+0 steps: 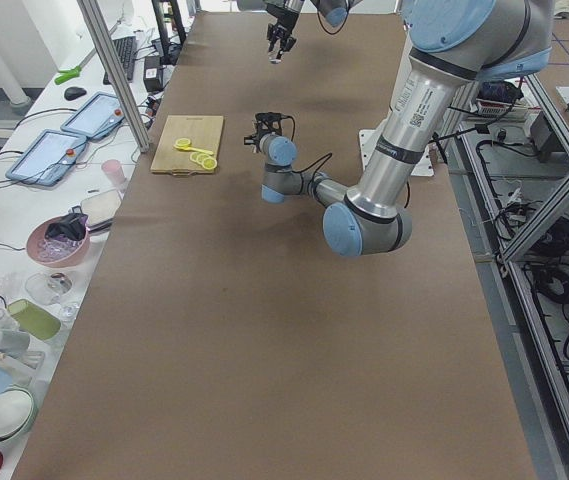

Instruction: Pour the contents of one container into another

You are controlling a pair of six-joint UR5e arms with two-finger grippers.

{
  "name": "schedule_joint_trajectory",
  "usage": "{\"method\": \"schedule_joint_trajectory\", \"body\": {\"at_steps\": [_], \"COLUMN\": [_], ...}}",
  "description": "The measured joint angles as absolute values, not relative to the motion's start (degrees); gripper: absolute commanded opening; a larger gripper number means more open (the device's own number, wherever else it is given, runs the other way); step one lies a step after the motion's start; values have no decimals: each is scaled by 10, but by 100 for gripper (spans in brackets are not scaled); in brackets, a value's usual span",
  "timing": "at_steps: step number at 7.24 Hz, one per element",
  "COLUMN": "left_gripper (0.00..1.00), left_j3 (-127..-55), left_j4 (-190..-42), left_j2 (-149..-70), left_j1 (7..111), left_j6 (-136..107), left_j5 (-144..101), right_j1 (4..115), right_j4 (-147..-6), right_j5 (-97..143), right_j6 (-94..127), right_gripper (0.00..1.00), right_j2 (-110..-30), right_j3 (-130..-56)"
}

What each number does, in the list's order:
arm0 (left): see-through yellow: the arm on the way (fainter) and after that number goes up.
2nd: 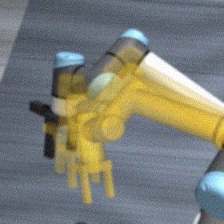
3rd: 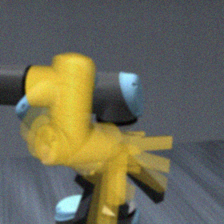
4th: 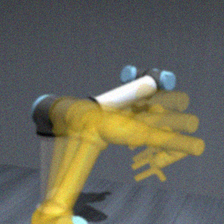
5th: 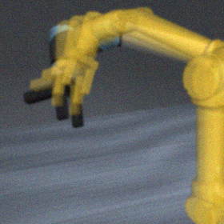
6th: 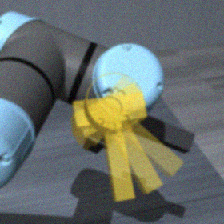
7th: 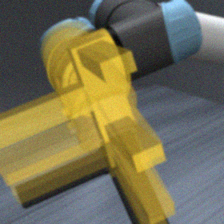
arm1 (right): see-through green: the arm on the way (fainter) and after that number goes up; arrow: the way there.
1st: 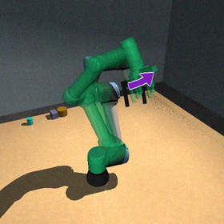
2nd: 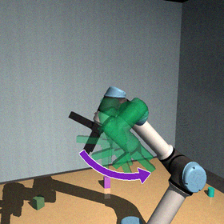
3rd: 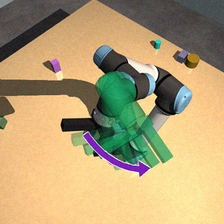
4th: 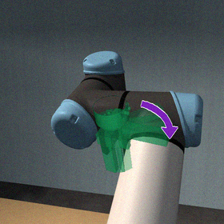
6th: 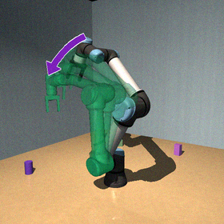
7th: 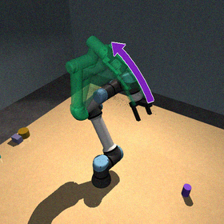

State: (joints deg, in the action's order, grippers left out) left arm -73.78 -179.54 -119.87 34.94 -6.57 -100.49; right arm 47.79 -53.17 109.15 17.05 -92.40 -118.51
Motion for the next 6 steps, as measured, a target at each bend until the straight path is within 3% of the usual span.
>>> {"method": "schedule_joint_trajectory", "body": {"at_steps": [4, 6], "left_gripper": [0, 0], "left_j3": [-769, -827], "left_j4": [-1796, -1796], "left_j2": [-1148, -1076], "left_j1": [369, 356], "left_j6": [-130, -176], "left_j5": [-921, -812], "right_j1": [508, 519], "right_j4": [-406, -288], "right_j5": [1092, 1093], "right_j6": [166, 167], "right_gripper": [0, 0], "right_j2": [-1013, -1039], "right_j3": [-1150, -1087]}}
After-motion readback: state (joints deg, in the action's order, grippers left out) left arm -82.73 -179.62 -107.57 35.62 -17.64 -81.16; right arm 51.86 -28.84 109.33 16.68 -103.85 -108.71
